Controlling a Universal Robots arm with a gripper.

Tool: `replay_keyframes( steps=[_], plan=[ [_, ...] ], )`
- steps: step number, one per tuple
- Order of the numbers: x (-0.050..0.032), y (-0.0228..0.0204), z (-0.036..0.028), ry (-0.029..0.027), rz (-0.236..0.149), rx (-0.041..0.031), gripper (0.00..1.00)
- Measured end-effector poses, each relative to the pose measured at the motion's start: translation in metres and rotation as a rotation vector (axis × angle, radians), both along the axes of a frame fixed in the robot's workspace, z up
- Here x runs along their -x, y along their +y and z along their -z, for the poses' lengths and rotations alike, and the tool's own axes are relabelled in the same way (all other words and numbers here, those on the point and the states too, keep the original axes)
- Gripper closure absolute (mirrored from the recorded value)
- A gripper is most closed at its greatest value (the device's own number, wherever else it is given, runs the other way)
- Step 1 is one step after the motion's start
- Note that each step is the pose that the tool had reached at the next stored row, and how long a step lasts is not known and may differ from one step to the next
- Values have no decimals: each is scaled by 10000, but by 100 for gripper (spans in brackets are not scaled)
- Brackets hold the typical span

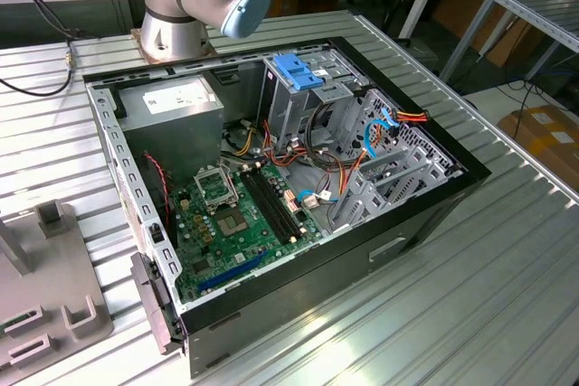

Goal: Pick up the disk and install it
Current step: 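Pick up the disk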

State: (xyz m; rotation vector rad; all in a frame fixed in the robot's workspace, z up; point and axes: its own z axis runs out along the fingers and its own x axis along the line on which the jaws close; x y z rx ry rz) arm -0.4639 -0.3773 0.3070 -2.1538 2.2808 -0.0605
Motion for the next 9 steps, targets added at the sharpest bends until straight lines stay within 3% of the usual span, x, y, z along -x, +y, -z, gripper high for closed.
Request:
replay_keyframes(
  steps=[2, 3, 9],
  plan=[
    [0, 0, 0, 0, 0, 0, 36],
    [0, 0, 0, 0, 0, 0, 43],
    [2, 0, 0, 0, 0, -2, 43]
  ],
)
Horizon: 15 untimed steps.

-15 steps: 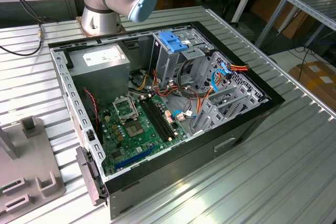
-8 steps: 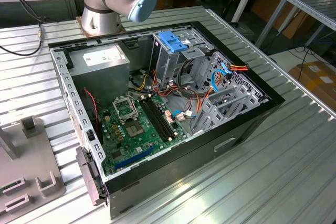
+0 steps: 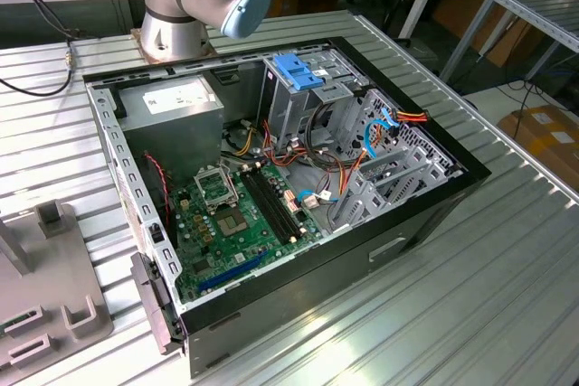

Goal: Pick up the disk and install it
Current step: 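Pick up the disk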

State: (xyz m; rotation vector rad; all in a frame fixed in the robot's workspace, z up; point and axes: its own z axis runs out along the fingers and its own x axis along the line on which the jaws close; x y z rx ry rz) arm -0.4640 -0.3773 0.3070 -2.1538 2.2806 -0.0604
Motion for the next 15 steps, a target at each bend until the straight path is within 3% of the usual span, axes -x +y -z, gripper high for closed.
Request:
replay_keyframes(
  steps=[4, 5, 15],
  plan=[
    [2, 0, 0, 1, 0, 0, 44],
    [2, 0, 0, 0, 0, 0, 51],
    [7, -4, 0, 0, 2, 0, 51]
  ],
)
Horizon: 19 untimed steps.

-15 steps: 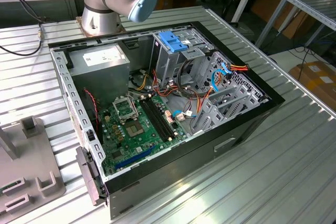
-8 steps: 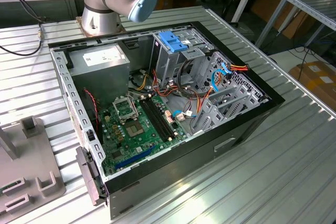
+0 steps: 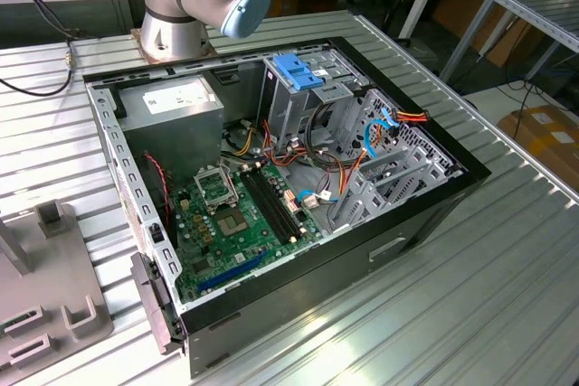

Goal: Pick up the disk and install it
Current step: 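Pick up the disk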

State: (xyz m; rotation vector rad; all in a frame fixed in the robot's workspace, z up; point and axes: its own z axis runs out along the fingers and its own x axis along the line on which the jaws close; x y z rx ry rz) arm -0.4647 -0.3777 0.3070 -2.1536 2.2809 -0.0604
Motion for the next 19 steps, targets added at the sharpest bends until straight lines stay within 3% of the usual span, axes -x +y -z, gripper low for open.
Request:
replay_keyframes(
  steps=[14, 15, 19],
  plan=[
    [5, -2, 0, 0, -1, -13, 51],
    [5, -2, -1, 2, -2, -45, 51],
    [4, -1, 0, 0, -1, -58, 51]
  ],
)
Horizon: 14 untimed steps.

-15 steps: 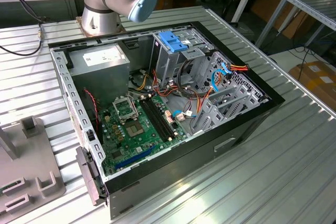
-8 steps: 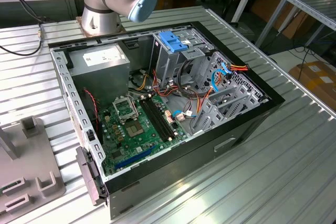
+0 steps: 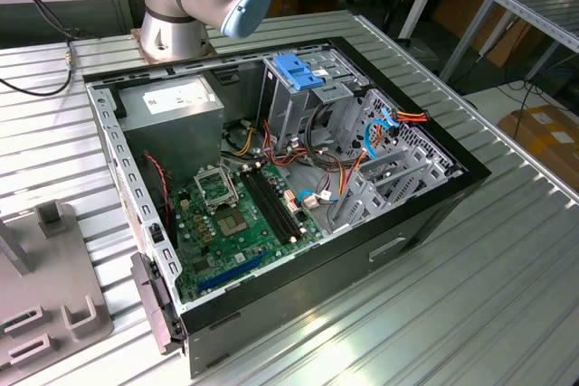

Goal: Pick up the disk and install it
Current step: 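Pick up the disk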

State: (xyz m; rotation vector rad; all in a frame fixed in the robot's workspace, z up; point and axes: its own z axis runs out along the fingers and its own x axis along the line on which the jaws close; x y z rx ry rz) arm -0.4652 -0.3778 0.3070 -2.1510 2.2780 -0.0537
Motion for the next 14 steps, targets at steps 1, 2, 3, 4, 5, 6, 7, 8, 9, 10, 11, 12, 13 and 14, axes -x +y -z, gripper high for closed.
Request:
replay_keyframes(
  steps=[1, 2, 3, 4, 5, 6, 7, 8, 9, 10, 11, 12, 13, 14],
  plan=[
    [0, 0, 0, 0, 0, -1, 51],
    [0, 0, 0, 0, 0, -3, 51],
    [0, 0, 0, 0, 0, -6, 51],
    [0, 0, 0, 0, 0, -9, 51],
    [0, 0, 0, 0, 0, -12, 51],
    [0, 0, 0, 0, 0, -14, 51],
    [0, 0, 0, 1, 0, -16, 51],
    [0, 0, 0, 1, 0, -17, 51],
    [0, 0, 0, 0, -1, -21, 53],
    [0, 0, 0, 1, 0, -24, 63],
    [0, 0, 0, 1, 0, -28, 63],
    [0, 0, 0, 1, 0, -30, 63],
    [0, 0, 0, 0, 0, -31, 63],
    [0, 0, 0, 1, 0, -34, 63]
  ],
)
